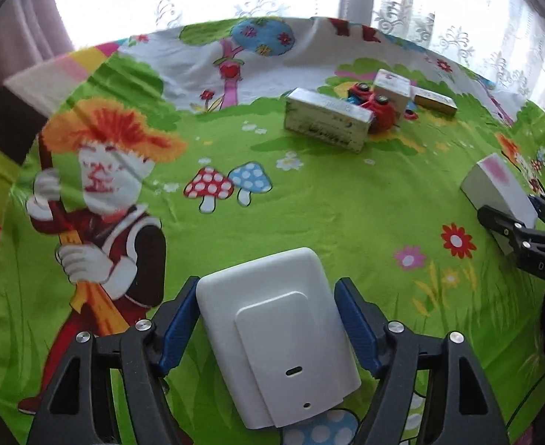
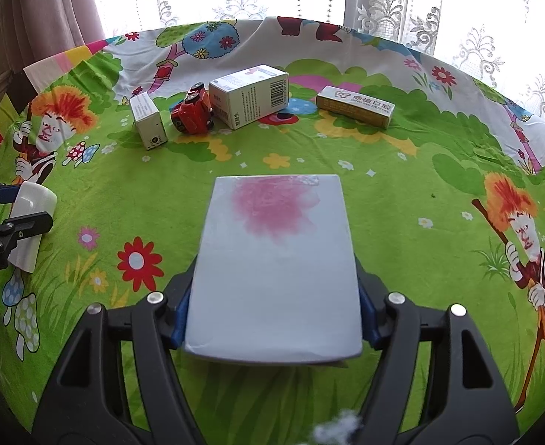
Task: Organize rigid objects
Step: 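Grasp the white plastic plate with the left gripper while the right gripper holds the pink-print box, then carry the white plate and pink-print box over the purple storage box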
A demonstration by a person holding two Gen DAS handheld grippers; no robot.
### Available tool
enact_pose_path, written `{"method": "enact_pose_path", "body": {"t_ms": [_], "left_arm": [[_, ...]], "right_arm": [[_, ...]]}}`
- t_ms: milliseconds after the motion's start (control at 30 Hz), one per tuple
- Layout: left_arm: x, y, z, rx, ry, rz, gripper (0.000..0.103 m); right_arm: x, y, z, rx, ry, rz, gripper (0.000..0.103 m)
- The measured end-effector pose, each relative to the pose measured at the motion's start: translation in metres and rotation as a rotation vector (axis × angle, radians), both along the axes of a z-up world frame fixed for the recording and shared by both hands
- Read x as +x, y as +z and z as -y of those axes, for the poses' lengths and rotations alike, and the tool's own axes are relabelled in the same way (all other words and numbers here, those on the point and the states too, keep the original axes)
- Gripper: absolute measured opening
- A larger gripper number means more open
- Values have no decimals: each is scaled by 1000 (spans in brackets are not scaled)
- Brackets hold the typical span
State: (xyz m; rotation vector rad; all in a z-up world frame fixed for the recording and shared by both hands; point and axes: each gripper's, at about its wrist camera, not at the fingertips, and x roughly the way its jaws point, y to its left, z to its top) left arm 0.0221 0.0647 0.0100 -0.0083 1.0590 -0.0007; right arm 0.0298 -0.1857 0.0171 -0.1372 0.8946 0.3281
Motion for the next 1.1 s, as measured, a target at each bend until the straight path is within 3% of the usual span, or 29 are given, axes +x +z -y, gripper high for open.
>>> {"method": "enact_pose_path", "body": {"t_ms": [133,267,300,333,633,1100], "left_arm": [[-12,1,-8,-59,174,92,80],[-21,-3,1,23,305,128,80],[-21,-3,1,22,334,136,75],[-22,-2,1,29,342,154,64],[-35,-2,1,-7,302,167,64],[-132,-2,-5,3,261,134,64]], "right_arm": [[0,0,0,-1,-1,1,72],[0,0,0,0,-2,1,72],[0,0,0,-1,-2,2,72],[0,0,1,1,-3,1,72],[-10,2,-7,-21,6,5,69],[-101,10,-78,-48,124,7,69]]}}
